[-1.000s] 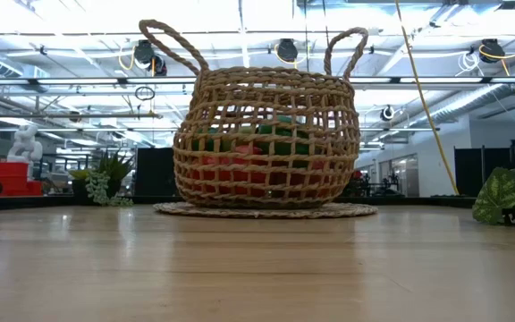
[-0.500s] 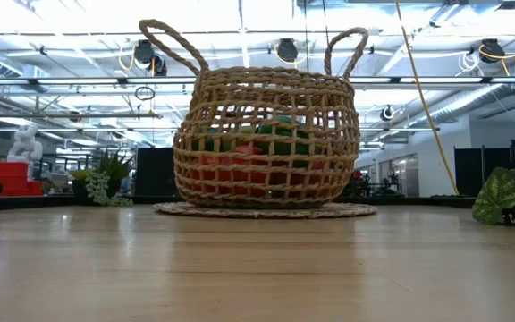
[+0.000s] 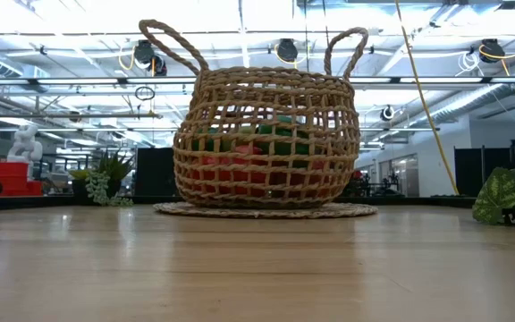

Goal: Build produce basket
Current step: Put the green lime into the basket

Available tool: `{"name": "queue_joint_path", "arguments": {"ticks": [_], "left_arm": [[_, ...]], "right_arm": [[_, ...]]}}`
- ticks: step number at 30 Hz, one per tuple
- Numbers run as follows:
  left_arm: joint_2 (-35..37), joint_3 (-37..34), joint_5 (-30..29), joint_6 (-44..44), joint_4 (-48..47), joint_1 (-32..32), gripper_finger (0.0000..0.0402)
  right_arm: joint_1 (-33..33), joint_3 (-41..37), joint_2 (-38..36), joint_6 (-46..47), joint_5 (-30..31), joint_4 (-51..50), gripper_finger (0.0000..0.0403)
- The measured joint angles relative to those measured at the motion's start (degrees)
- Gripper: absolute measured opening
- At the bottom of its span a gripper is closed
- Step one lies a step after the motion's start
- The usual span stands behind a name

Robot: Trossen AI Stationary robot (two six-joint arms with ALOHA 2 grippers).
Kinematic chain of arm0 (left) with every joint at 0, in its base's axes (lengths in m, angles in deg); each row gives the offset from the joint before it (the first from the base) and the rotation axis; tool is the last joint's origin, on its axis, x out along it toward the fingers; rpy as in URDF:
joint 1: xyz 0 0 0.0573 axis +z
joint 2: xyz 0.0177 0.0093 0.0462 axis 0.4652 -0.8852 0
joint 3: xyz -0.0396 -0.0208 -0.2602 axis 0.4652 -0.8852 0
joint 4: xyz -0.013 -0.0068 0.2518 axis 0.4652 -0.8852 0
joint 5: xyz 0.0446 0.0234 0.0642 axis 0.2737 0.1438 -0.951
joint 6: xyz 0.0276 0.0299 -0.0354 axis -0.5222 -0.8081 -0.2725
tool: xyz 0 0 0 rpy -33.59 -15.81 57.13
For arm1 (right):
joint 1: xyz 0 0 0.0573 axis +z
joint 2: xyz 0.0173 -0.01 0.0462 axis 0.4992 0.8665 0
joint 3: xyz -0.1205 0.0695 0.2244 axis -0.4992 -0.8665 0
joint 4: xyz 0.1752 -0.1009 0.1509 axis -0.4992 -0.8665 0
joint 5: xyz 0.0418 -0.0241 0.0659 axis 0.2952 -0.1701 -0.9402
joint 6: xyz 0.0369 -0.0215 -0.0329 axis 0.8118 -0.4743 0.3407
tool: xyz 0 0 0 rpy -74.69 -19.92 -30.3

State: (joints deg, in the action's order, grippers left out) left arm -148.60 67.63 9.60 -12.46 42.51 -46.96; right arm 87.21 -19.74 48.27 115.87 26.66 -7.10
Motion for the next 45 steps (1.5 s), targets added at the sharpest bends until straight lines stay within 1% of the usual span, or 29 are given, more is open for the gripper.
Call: {"name": "queue_joint_path", "arguments": {"ticks": [4,9,18,24,30,40,43,45], "left_arm": [[0.01,0.00,0.00,-0.24,0.86,0.01,0.0388],[0.01,0.02,0.02,-0.67,1.89,-0.02,0.0388],[0.01,0.04,0.04,-0.92,2.11,-0.01,0.0388],[0.01,0.07,0.04,-1.20,2.25,-0.04,0.0388],[0.01,0.07,0.04,-1.24,2.22,-0.04,0.0388],[0.01,0.07,0.07,-1.30,2.18,-0.04,0.0388],[0.02,0.07,0.07,-1.30,2.18,-0.04,0.0388],[0.01,0.07,0.07,-1.30,2.18,-0.04,0.0388]], "right_arm": [[-0.67,0.00,-1.95,-0.59,-0.20,-0.01,0.0204],[-1.80,0.00,-5.67,-3.73,-0.05,-0.02,0.0207],[-4.85,-0.04,-13.63,-12.66,0.44,0.02,0.0207],[-6.70,-0.04,-19.57,-24.62,6.37,-0.02,0.0207],[-7.79,-0.04,-25.65,-36.91,15.88,0.03,0.0208],[-8.17,-0.04,-34.19,-49.75,28.62,0.09,0.0208],[-8.53,-0.04,-35.99,-52.82,31.59,0.19,0.0208],[-8.94,-0.04,-36.92,-54.28,32.14,0.15,0.0208]]}}
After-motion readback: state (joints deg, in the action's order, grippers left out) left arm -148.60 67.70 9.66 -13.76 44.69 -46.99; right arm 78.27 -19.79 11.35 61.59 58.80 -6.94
